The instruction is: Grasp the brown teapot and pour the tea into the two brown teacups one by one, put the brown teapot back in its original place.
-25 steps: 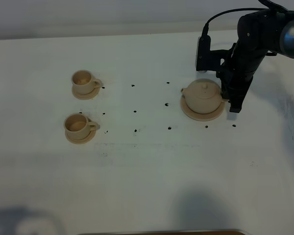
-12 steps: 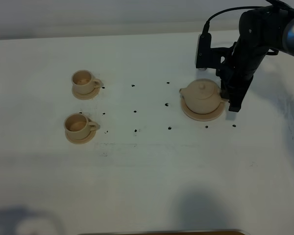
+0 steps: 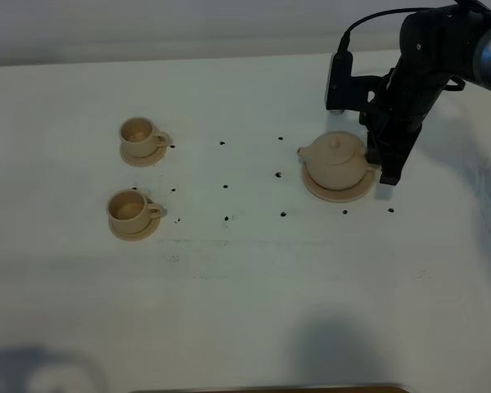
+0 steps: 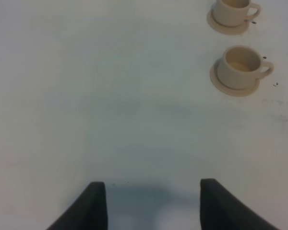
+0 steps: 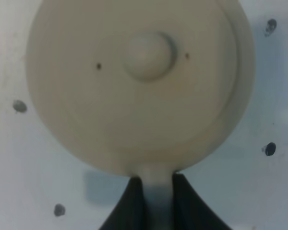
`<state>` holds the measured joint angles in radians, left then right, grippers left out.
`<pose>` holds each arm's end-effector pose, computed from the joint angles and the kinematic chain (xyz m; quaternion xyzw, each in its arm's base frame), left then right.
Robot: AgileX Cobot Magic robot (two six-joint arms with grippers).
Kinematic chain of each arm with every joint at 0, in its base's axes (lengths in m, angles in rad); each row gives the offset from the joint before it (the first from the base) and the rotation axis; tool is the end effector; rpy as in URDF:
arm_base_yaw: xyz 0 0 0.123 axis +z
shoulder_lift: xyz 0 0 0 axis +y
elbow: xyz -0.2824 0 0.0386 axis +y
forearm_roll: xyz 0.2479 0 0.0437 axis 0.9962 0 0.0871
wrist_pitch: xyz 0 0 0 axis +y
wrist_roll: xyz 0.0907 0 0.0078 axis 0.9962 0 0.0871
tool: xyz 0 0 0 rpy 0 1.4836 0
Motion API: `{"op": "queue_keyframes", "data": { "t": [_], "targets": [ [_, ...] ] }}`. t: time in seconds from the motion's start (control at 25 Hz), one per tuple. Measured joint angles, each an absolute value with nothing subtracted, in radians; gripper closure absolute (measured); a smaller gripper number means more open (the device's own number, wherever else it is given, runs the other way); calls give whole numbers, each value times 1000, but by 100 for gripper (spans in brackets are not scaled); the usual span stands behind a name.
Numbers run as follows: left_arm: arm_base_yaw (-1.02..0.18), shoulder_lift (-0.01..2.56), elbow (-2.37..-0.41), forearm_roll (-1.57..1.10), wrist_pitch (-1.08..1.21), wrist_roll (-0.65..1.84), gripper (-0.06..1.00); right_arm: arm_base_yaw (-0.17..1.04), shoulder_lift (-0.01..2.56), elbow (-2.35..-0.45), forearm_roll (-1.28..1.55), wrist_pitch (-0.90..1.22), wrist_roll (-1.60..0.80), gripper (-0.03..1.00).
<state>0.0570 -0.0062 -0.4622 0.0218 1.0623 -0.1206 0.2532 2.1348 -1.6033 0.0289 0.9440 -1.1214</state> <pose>-0.0017 0.0016 0.2665 -0.0767 0.8583 -0.0052 0.5074 0.4214 0.1112 0.1635 -0.6260 0.7743 -0.0271 0.0879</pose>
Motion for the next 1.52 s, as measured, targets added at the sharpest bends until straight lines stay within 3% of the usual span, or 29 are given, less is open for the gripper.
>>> {"op": "queue_keyframes", "data": {
  "t": [1.52],
  "targets": [
    [57,-6,-462,22,1062,-121,44,248,2068,-1641,96,983,-1095,88]
  ]
}}
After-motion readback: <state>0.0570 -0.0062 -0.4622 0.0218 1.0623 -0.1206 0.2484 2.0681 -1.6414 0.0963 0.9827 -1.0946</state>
